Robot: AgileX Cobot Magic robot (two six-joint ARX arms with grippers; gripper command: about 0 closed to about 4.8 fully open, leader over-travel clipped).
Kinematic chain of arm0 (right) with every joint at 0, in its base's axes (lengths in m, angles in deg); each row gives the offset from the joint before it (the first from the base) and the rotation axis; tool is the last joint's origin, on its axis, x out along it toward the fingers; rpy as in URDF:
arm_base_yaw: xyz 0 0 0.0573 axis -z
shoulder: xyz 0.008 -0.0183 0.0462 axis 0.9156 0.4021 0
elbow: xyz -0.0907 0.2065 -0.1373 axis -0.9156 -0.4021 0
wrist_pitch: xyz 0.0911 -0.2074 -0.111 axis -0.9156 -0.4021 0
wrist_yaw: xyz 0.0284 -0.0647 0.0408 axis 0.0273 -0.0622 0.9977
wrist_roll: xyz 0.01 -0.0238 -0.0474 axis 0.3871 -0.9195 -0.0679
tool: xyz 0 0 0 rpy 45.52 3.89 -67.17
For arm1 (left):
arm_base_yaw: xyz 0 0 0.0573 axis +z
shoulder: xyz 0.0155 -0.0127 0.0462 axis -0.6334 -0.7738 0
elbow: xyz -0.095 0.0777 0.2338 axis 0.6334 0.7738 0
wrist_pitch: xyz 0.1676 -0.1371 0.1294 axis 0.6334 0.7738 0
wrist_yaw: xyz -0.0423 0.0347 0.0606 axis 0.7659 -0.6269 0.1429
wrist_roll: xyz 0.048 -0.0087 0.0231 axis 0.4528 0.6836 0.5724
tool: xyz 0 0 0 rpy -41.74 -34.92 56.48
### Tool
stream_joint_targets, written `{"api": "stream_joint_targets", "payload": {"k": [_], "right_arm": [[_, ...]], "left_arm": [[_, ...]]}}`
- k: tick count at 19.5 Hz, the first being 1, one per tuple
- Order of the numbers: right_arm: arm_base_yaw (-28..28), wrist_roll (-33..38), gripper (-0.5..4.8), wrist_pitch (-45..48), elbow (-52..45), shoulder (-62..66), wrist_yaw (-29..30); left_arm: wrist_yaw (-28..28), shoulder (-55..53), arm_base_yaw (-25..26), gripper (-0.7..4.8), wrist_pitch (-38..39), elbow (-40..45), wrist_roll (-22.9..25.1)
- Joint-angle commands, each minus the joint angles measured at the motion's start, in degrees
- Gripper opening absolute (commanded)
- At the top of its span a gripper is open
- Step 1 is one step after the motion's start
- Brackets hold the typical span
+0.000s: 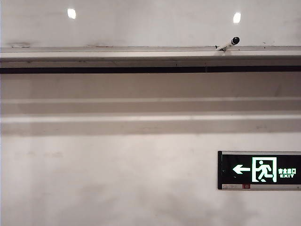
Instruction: Wipe the whiteboard clean using the black magnetic whiteboard eraser attached to the whiteboard.
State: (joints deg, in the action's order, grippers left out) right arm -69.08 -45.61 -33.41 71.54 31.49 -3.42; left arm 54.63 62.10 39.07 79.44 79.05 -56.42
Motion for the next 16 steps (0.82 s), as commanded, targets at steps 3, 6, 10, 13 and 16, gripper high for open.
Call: {"api": "stream_joint_targets", "payload": {"k": [3, 6, 10, 13, 16], "right_arm": [[0.04, 0.04, -0.06, 0.63, 0.13, -0.07, 0.00], [0.02, 0.07, -0.06, 1.14, 0.24, -0.07, 0.00], [0.02, 0.07, -0.06, 1.01, 7.96, 0.11, -0.04], [0.02, 0.04, -0.06, -0.98, 18.53, 3.98, -0.09], [0.02, 0.04, -0.07, -1.01, 29.11, 11.50, -0.07]], "left_arm": [[0.09, 0.04, 0.07, -0.06, -0.74, -0.04, 0.24], [0.07, 0.04, 0.07, -0.06, -1.14, -0.07, 0.04], [-1.46, -0.15, 0.07, -0.05, -1.01, -8.28, -8.31], [-2.75, -5.42, 0.07, -0.06, 4.44, -21.49, -8.33], [0.00, -14.45, 0.02, -0.06, 4.66, -33.77, -8.31]]}}
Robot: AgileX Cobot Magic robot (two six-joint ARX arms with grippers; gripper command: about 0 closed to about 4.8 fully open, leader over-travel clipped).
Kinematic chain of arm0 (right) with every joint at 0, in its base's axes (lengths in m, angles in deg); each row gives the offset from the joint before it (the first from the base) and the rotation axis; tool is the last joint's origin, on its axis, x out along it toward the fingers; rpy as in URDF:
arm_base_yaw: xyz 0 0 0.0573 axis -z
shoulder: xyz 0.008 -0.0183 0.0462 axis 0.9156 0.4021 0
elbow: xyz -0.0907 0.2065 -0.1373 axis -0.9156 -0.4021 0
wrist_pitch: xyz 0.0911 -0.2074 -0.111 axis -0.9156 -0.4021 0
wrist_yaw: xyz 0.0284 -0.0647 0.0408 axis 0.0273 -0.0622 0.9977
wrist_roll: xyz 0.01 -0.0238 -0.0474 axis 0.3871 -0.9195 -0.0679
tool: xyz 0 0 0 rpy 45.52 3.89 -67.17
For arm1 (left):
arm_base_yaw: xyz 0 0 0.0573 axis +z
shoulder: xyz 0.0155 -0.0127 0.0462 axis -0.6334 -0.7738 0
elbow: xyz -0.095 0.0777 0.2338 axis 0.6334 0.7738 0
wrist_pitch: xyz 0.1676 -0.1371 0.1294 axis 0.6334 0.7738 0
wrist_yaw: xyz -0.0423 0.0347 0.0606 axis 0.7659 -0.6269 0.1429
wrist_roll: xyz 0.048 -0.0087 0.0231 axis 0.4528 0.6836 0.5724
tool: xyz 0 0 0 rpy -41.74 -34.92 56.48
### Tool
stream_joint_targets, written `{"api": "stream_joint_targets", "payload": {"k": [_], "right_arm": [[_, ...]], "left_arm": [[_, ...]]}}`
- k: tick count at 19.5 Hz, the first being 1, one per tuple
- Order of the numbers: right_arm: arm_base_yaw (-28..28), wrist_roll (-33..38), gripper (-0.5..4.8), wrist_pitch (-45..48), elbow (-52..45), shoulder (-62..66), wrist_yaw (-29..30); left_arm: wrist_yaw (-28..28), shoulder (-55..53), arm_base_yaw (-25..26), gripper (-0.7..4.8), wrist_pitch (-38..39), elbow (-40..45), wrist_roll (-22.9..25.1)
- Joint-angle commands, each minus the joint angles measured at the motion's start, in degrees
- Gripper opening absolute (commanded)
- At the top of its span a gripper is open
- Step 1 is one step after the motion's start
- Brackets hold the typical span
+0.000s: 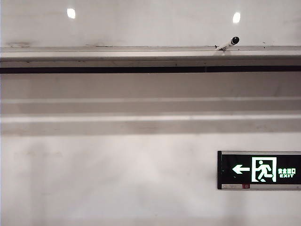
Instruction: Wipe the whiteboard clean using the black magnetic whiteboard eraser attached to the whiteboard.
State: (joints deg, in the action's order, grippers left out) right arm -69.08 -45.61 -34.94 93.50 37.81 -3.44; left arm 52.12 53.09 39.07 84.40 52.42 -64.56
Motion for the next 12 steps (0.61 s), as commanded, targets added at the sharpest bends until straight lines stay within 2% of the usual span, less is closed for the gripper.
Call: {"api": "stream_joint_targets", "payload": {"k": [1, 6, 9, 12], "right_arm": [[0.02, 0.04, -0.06, 0.52, 10.69, 8.11, -0.02], [-0.15, 0.04, -0.07, 0.52, 35.80, 30.21, 1.75], [-2.45, 0.02, -0.06, 0.55, 49.53, 43.39, 2.16], [-6.51, -0.09, -0.07, 0.81, 57.24, 52.83, 4.55]], "left_arm": [[4.59, -9.22, 0.02, -0.06, 0.15, -11.56, -0.15], [17.27, -30.12, 0.00, -0.06, 7.08, -38.60, 0.37], [19.45, -40.87, -0.11, -0.05, 14.69, -54.97, 3.28], [20.74, -46.75, -3.85, -0.05, 18.29, -62.64, 4.02]]}}
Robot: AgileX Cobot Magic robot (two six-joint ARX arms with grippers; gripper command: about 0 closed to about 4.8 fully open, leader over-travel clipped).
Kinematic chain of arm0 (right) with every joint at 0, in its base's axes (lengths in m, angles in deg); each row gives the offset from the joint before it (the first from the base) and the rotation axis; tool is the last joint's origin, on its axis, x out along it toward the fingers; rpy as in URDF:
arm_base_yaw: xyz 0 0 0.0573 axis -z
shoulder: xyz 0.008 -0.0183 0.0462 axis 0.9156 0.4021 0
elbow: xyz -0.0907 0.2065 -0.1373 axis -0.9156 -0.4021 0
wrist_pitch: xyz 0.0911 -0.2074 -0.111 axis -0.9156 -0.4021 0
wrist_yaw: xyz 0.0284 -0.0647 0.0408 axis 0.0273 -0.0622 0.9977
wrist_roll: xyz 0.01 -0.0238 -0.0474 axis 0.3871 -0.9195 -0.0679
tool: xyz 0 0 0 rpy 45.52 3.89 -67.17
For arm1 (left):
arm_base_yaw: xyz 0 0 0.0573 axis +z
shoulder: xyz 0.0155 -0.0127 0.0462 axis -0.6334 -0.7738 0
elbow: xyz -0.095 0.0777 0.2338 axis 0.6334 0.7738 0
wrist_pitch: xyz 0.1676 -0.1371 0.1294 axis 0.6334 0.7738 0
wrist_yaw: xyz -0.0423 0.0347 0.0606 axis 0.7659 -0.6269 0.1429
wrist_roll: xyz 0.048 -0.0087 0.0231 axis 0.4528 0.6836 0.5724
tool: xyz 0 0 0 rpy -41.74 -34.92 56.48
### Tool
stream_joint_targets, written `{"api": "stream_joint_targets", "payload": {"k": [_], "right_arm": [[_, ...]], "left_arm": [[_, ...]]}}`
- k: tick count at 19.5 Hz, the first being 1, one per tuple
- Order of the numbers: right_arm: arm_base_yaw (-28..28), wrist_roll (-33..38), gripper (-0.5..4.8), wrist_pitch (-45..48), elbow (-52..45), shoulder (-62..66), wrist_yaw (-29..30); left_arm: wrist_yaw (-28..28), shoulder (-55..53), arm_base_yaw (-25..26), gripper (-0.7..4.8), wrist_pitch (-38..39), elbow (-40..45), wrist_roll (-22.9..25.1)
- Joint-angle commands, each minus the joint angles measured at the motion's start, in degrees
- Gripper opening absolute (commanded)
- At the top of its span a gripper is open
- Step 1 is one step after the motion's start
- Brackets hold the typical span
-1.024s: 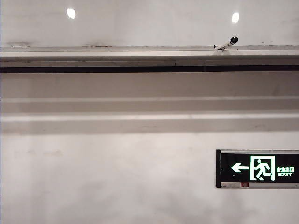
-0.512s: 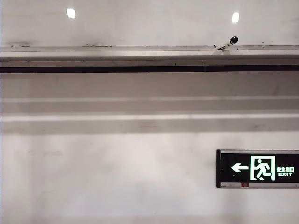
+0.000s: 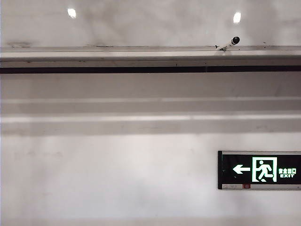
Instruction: Wipe the whiteboard clean using the black magnetic whiteboard eraser attached to the whiteboard.
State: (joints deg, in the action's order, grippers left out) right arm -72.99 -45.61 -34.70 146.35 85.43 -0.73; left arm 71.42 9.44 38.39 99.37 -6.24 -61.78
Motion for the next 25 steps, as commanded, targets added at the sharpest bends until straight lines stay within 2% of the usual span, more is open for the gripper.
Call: {"api": "stream_joint_targets", "payload": {"k": [1, 4, 6, 7, 9, 11, 12, 15, 21, 23, 25], "right_arm": [[-4.44, -1.11, -0.06, 0.68, 6.64, 8.35, 1.81], [-9.86, -7.06, -0.06, 2.08, 11.98, 16.02, 1.77], [-11.39, -8.09, 0.01, 3.78, 14.93, 20.74, 1.70], [-11.43, -9.05, 0.77, 5.53, 16.04, 23.02, 1.75], [-11.43, -9.92, 2.87, 9.33, 17.75, 26.62, 1.75], [-11.32, -10.88, 4.36, 13.33, 18.93, 29.99, 1.77], [-11.32, -11.06, 4.58, 14.14, 19.52, 31.21, 1.77], [-11.32, -15.06, 4.49, 20.31, 19.61, 35.04, 1.51], [-10.86, -15.23, 4.50, 29.03, 19.98, 38.95, -1.25], [-10.88, -15.21, 4.50, 26.29, 21.88, 39.80, -1.31], [-11.13, -15.21, 4.51, 17.66, 27.02, 39.85, -2.80]], "left_arm": [[1.18, -4.42, -5.05, -0.05, 4.57, -5.51, 2.49], [0.85, -8.35, -10.10, -0.05, 7.04, -8.90, 3.72], [0.09, -9.86, -13.33, -0.05, 5.57, -9.31, 3.76], [-1.14, -10.27, -14.86, -0.06, 5.11, -9.31, 4.02], [-2.19, -10.84, -16.15, -0.06, 4.79, -9.35, 5.03], [-1.46, -10.84, -16.15, -0.06, 4.76, -9.35, 5.01], [-1.49, -10.84, -16.15, -0.06, 4.79, -9.35, 5.01], [-1.31, -10.82, -16.15, -0.05, 4.57, -9.77, 5.03], [-0.90, -10.82, -16.15, -0.05, 3.72, -10.29, 5.01], [-0.83, -10.82, -16.15, -0.06, 3.72, -10.29, 4.98], [-0.83, -10.80, -16.15, -0.06, 3.72, -10.29, 4.96]]}}
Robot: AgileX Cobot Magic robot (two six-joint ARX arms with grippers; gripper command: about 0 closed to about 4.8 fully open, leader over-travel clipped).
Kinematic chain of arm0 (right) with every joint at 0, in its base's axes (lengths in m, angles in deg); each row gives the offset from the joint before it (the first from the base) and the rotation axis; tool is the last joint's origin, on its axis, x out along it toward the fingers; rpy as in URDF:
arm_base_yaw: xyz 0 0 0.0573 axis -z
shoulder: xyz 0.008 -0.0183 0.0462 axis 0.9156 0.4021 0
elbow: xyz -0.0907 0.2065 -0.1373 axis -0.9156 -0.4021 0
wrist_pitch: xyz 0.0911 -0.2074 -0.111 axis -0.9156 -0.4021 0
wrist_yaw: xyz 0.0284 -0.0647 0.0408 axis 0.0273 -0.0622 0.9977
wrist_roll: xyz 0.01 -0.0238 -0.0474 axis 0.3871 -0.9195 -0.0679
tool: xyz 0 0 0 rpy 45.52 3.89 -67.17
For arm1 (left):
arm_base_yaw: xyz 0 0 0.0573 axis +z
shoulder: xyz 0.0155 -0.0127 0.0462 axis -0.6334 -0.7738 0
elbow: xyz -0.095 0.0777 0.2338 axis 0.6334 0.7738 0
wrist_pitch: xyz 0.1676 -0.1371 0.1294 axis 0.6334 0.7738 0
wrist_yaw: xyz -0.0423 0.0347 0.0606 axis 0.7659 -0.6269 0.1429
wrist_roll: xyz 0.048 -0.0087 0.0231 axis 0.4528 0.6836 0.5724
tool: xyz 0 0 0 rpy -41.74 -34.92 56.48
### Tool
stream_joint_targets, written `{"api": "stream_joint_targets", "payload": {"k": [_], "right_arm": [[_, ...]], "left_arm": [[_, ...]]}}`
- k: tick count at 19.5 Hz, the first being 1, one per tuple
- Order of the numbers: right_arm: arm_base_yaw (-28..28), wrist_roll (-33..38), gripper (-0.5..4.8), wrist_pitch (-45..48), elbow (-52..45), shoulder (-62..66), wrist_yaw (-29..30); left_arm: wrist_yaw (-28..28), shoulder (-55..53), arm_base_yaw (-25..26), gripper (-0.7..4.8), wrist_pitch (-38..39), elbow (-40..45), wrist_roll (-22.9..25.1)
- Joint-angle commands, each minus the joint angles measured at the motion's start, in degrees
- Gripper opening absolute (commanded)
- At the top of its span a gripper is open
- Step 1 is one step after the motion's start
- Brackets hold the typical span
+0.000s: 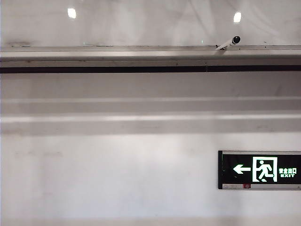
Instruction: Wipe the whiteboard clean using the black magnetic whiteboard eraser attached to the whiteboard.
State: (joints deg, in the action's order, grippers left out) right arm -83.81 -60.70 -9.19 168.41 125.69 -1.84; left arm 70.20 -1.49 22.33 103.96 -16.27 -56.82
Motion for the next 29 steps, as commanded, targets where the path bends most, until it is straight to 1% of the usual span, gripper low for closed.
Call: {"api": "stream_joint_targets", "payload": {"k": [1, 4, 6, 8, 12, 13, 16, 20, 27, 28, 29], "right_arm": [[-0.55, -0.09, 4.54, -12.31, 8.02, -0.39, -1.70], [-0.52, 1.42, 4.53, -24.59, 18.51, 0.68, -2.99], [-0.48, 1.73, 4.53, -27.41, 21.73, 1.53, -1.62], [-0.48, 1.29, 4.53, -26.05, 21.68, 2.56, 0.04], [-0.42, -1.84, 4.54, -25.00, 21.68, 6.45, -0.35], [-0.39, -2.29, 4.54, -24.83, 21.66, 7.23, -1.03], [-0.42, -2.36, 4.54, -25.35, 21.57, 7.78, -5.60], [-0.42, -2.56, 4.54, -26.75, 21.59, 7.37, -9.07], [-0.42, -2.93, 4.53, -31.26, 21.57, 5.79, -9.18], [-0.42, -2.93, 4.47, -32.02, 21.57, 6.05, -9.18], [-0.42, -2.95, 4.22, -33.00, 21.57, 6.08, -9.20]], "left_arm": [[0.39, 0.13, -0.09, -0.05, -0.85, -0.26, 0.02], [0.39, 0.13, -0.09, -0.06, -0.92, -0.26, 0.02], [0.42, 0.13, -0.09, -0.06, -0.92, -0.26, 0.02], [1.51, 0.13, -0.09, -0.06, -1.18, -0.26, 0.00], [1.66, 0.13, -0.09, -0.05, -1.31, -0.26, 0.00], [1.68, 0.13, -0.09, -0.05, -1.46, -0.26, 0.00], [1.68, 0.13, -0.09, -0.06, -1.90, -0.26, -0.02], [1.68, 0.13, -0.09, -0.06, -1.95, -0.26, 0.00], [1.70, 0.13, -0.09, -0.06, -1.95, -0.26, -0.04], [1.70, 0.13, -0.09, -0.06, -1.97, -0.26, -0.35], [1.75, 0.13, -0.09, -0.05, -1.99, -0.26, -0.63]]}}
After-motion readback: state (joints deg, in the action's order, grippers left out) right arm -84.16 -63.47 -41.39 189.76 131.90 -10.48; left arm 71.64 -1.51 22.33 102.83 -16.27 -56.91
